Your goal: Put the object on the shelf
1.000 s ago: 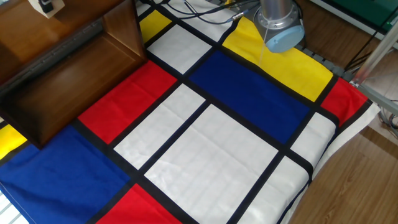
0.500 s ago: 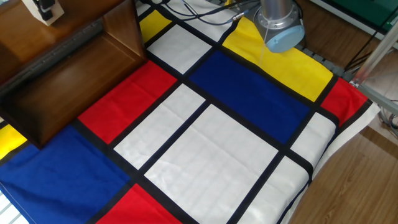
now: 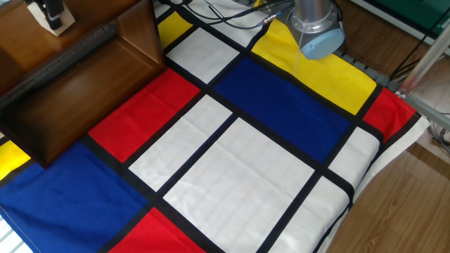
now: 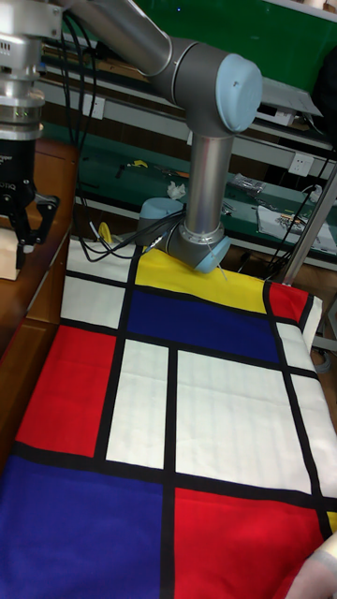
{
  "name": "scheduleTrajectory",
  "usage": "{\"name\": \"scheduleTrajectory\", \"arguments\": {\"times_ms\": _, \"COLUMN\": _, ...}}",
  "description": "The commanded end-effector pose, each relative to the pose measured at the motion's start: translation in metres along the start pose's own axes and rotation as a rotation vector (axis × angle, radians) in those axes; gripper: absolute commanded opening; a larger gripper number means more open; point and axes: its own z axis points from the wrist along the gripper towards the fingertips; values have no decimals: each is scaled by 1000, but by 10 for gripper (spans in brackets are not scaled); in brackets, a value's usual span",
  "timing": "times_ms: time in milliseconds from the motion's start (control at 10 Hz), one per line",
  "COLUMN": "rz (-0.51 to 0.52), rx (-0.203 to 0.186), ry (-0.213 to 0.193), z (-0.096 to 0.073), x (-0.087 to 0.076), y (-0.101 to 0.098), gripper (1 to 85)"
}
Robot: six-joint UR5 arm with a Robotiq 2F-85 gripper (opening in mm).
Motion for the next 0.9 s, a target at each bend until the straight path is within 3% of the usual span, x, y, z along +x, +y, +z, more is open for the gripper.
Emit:
{"name": "scheduleTrajectory", "arguments": {"times_ms": 0, "rz": -40, "rx": -19, "ry": 10, "z": -1, "x": 2, "y": 3, "gripper": 200}}
{"name": "scheduleTrajectory", "arguments": {"times_ms": 800, "rz": -124, "rx": -31, "ry": 47, "z": -3, "x": 11, "y": -1, "gripper": 473}}
